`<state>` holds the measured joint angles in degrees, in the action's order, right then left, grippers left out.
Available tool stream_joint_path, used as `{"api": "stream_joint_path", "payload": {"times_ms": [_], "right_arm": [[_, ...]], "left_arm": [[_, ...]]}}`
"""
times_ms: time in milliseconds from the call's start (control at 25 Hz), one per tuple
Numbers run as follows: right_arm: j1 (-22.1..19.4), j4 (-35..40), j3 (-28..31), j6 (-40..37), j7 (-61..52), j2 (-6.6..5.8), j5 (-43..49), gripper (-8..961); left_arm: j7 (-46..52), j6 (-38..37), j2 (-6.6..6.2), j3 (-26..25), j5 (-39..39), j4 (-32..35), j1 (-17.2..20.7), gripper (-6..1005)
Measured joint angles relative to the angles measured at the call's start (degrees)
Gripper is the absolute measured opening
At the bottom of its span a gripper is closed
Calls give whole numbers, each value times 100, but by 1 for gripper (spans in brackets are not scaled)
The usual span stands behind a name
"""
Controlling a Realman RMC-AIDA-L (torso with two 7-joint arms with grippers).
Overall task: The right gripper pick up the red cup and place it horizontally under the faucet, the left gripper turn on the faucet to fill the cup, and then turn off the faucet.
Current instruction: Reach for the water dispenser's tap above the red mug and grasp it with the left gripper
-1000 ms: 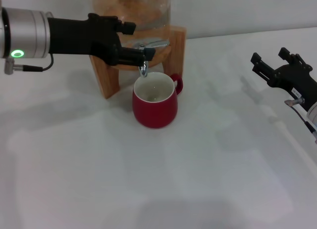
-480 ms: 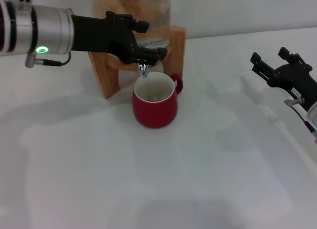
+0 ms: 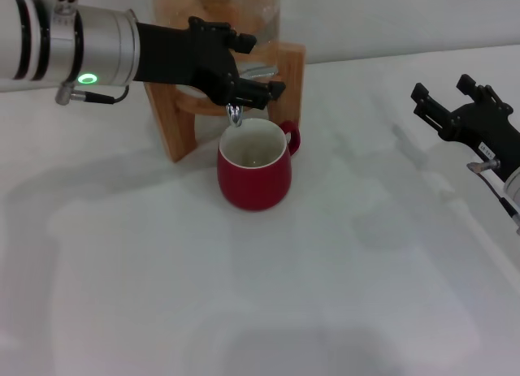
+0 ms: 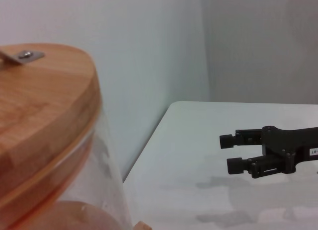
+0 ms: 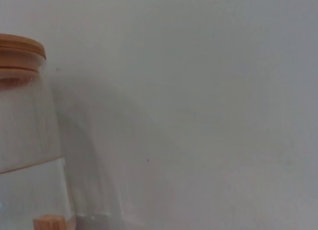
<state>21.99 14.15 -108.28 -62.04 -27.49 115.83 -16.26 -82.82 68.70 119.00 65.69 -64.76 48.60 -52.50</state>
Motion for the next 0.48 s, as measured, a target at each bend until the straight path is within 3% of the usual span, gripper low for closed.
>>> {"api": "stream_joint_path", "payload": {"times_ms": [480], "right_arm": [[-25,-1,0,-4,-5,1,0,857]], "left_arm": [[-95,-194,14,250,0,-75,-72,854]]}}
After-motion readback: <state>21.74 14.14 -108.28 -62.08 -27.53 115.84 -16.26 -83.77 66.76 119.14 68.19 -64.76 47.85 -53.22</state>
